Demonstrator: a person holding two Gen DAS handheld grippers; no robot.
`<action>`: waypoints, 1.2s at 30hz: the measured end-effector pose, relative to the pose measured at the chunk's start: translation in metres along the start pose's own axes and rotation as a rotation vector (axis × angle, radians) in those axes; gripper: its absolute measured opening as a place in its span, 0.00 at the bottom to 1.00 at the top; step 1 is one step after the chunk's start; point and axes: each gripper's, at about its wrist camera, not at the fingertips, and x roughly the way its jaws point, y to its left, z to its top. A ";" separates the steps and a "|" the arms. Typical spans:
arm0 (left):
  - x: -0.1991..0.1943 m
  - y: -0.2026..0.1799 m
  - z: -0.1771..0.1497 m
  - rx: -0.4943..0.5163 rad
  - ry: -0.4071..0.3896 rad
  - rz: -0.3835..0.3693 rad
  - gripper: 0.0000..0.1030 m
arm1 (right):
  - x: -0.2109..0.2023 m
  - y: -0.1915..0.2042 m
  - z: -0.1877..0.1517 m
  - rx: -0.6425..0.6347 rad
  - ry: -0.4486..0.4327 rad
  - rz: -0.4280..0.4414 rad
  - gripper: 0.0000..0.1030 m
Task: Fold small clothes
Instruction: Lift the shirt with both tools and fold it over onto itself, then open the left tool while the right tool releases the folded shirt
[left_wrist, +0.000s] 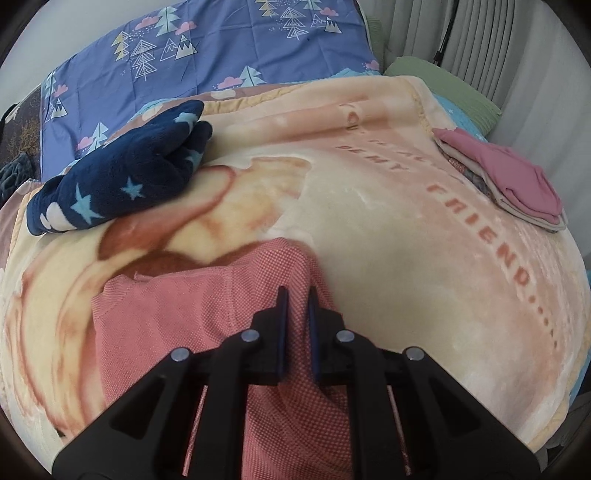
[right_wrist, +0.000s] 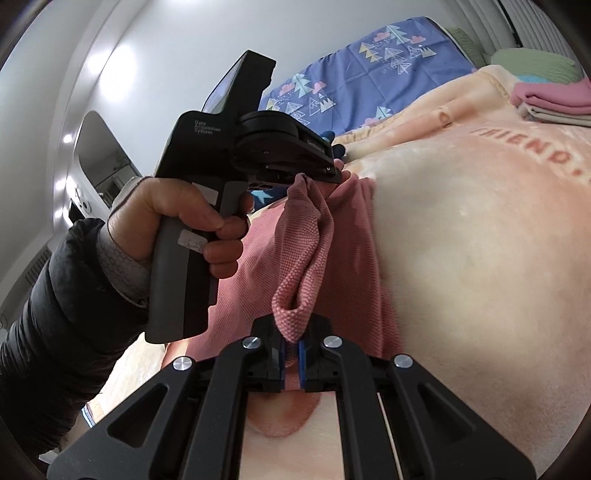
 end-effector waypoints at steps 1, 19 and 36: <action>0.001 -0.002 0.001 0.003 -0.007 -0.002 0.09 | 0.001 -0.001 0.000 0.007 0.006 0.000 0.04; -0.110 0.042 -0.118 0.140 -0.168 0.063 0.69 | 0.020 -0.048 -0.006 0.232 0.165 0.100 0.10; -0.112 0.053 -0.230 0.114 -0.111 0.066 0.73 | 0.009 -0.044 0.005 0.182 0.171 0.055 0.06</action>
